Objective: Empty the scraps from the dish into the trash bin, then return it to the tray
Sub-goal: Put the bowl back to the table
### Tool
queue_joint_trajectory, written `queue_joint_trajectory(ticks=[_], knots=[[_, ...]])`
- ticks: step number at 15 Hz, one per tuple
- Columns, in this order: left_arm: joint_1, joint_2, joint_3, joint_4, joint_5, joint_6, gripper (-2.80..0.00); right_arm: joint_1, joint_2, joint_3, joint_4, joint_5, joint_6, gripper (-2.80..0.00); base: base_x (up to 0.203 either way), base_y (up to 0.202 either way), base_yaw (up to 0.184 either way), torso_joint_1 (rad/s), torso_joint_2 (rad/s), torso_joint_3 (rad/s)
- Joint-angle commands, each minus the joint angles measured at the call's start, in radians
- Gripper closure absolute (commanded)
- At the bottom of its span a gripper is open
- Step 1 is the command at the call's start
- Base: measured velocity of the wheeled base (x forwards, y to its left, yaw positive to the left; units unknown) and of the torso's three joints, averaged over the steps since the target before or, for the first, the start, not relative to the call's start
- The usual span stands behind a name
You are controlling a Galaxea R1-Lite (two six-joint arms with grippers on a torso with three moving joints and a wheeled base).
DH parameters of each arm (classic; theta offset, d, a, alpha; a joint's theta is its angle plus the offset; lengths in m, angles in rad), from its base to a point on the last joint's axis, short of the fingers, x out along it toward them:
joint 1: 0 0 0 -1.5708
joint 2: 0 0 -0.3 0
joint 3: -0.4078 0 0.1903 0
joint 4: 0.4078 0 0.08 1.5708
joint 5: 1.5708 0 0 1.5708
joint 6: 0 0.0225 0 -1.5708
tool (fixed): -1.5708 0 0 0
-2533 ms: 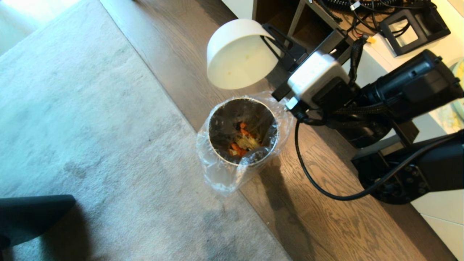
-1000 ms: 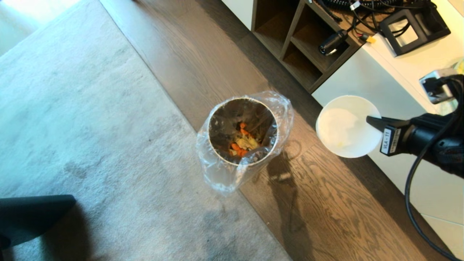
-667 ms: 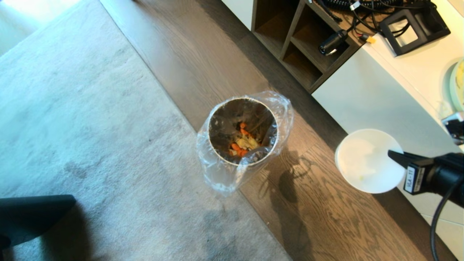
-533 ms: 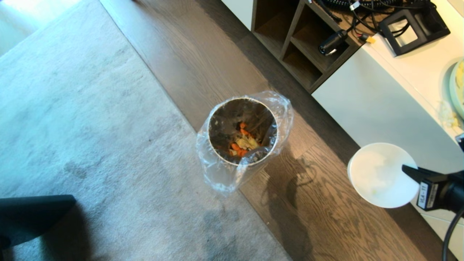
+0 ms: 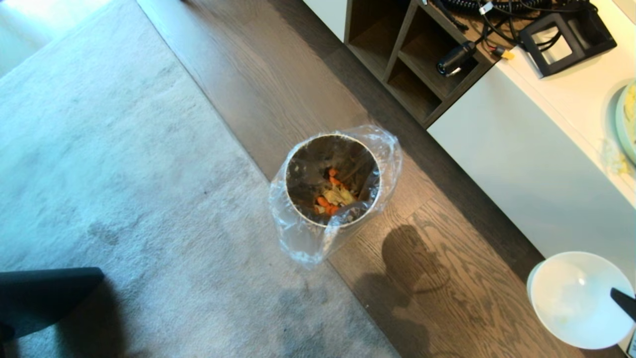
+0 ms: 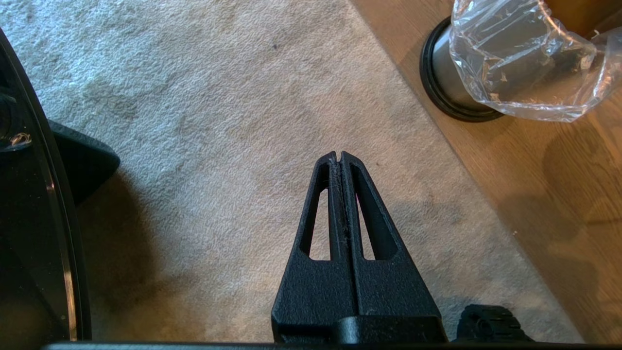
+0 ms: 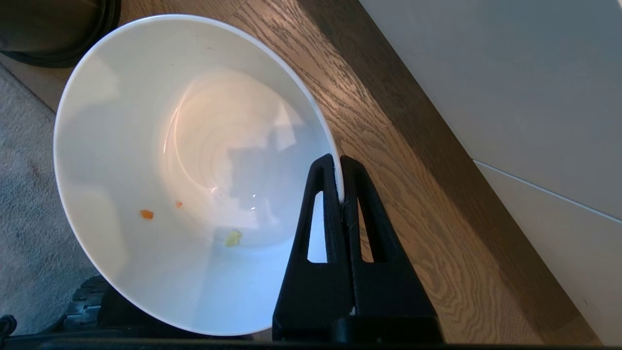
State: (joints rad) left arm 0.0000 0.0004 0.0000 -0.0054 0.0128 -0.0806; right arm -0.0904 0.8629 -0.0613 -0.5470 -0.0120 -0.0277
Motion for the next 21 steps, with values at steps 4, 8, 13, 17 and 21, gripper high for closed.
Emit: queue_joint_trajectory(ticks=[4,8,13,17,21], knots=[[0.0,0.0,0.0,-0.001,0.001,-0.001,0.0,0.029,-0.304,0.06,0.156,0.017,-0.04,0.0,0.0,0.0,0.0,0.0,0.0,0.0],[0.0,0.0,0.0,-0.001,0.0,-0.001,0.0,0.043,-0.528,0.061,0.469,0.026,-0.121,0.0,0.0,0.0,0.0,0.0,0.0,0.0],[0.0,0.0,0.0,-0.001,0.001,-0.001,0.0,0.075,-0.697,0.061,0.553,0.059,-0.108,0.0,0.0,0.0,0.0,0.0,0.0,0.0],[0.0,0.0,0.0,-0.001,-0.001,-0.001,0.0,0.083,-0.81,0.061,0.552,0.061,-0.098,0.0,0.0,0.0,0.0,0.0,0.0,0.0],[0.0,0.0,0.0,-0.001,-0.001,-0.001,0.0,0.086,-0.863,0.061,0.552,0.058,-0.104,0.0,0.0,0.0,0.0,0.0,0.0,0.0]])
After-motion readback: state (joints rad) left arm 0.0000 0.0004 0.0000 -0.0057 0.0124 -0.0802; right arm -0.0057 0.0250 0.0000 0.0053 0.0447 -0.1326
